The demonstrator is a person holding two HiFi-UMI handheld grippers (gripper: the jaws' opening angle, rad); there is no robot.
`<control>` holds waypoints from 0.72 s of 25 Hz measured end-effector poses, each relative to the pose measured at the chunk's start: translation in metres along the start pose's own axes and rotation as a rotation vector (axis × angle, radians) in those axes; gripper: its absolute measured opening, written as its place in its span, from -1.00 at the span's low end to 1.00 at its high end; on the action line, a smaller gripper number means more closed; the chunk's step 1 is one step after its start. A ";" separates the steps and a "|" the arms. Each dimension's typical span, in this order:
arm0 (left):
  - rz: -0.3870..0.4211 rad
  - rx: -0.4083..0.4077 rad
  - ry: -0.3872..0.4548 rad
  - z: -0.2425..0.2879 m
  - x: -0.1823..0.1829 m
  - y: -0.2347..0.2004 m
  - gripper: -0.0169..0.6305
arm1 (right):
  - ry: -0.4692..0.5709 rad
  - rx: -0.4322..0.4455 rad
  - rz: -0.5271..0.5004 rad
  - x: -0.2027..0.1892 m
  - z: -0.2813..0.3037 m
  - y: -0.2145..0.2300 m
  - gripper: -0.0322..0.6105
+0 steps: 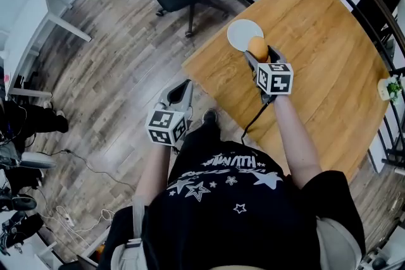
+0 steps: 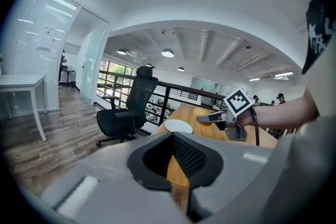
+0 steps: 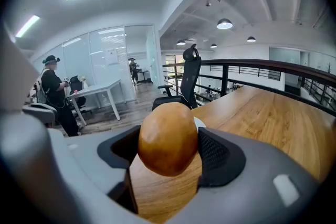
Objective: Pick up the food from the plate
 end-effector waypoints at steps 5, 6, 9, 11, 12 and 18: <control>0.001 0.012 0.015 -0.022 -0.017 0.024 -0.94 | 0.022 0.014 0.000 -0.016 -0.037 -0.005 0.17; 0.004 0.013 0.019 -0.026 -0.020 0.029 -0.94 | 0.029 0.019 -0.001 -0.019 -0.044 -0.007 0.17; 0.012 0.013 0.027 -0.041 -0.032 0.044 -0.94 | 0.052 0.033 0.000 -0.028 -0.065 -0.016 0.17; 0.012 0.014 0.029 -0.052 -0.042 0.053 -0.94 | 0.063 0.044 -0.002 -0.034 -0.079 -0.022 0.16; 0.011 0.016 0.029 -0.057 -0.047 0.058 -0.94 | 0.066 0.049 -0.007 -0.038 -0.085 -0.024 0.16; 0.019 0.027 0.025 -0.089 -0.079 0.089 -0.94 | 0.082 0.076 -0.025 -0.064 -0.131 -0.037 0.16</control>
Point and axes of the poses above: the fingertips, and each gripper's own axes: z forward along the fingers, y to its right, x out of its top, the point moved 4 cm from there along -z, backward along the fingers, and after that the axes turned 9 degrees about -z, right-handed, at the moved point
